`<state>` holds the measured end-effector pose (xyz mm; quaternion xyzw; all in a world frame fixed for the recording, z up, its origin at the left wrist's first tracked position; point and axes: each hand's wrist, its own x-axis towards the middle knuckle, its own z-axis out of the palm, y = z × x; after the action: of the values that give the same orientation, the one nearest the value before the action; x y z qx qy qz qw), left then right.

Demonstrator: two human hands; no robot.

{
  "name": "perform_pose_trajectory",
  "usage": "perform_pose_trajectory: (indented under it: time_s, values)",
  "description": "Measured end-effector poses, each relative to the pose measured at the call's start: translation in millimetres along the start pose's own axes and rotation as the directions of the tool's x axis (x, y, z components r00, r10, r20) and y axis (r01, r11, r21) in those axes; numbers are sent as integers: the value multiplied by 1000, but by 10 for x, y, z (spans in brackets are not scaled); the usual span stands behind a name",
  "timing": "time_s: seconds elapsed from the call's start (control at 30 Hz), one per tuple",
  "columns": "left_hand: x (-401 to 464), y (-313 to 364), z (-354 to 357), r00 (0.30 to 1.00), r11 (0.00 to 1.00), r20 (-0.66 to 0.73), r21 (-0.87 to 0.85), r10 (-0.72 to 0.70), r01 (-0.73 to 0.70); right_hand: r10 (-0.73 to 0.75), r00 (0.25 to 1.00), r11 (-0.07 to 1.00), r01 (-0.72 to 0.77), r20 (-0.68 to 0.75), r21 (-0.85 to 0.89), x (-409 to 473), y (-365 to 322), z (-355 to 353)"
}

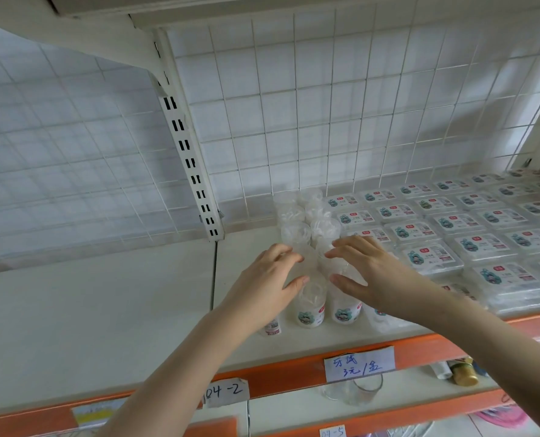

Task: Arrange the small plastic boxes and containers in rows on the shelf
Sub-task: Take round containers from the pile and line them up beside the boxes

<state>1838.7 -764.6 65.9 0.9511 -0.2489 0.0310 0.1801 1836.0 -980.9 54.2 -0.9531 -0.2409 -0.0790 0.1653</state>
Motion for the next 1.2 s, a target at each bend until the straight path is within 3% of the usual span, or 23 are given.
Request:
perform_pose_trajectory:
  time_s: [0.47,0.6,0.67,1.03,1.2]
  values:
    - [-115,-41,-62,995,999,-93,1,41,-41,-21,999,998,18,-50,-63,-58,22,-18]
    - [-327,-165,-165,996,999,90,-51,-14,18,-73,988,997,71,-133,-26,-79,-3,-80]
    - [-433,-226,-186,991,997,118,-40,-56,61,-98,982,995,97,-161,-12,-63,-34,-109]
    - [-70,-779,-109,962,966,-179,-191,-208,173,-119,989,984,130,-90,120,369,-152,-36]
    - [433,-1032,-127,936,938,-197,-252,-290,238,-79,994,977,92,-77,192,713,-172,16]
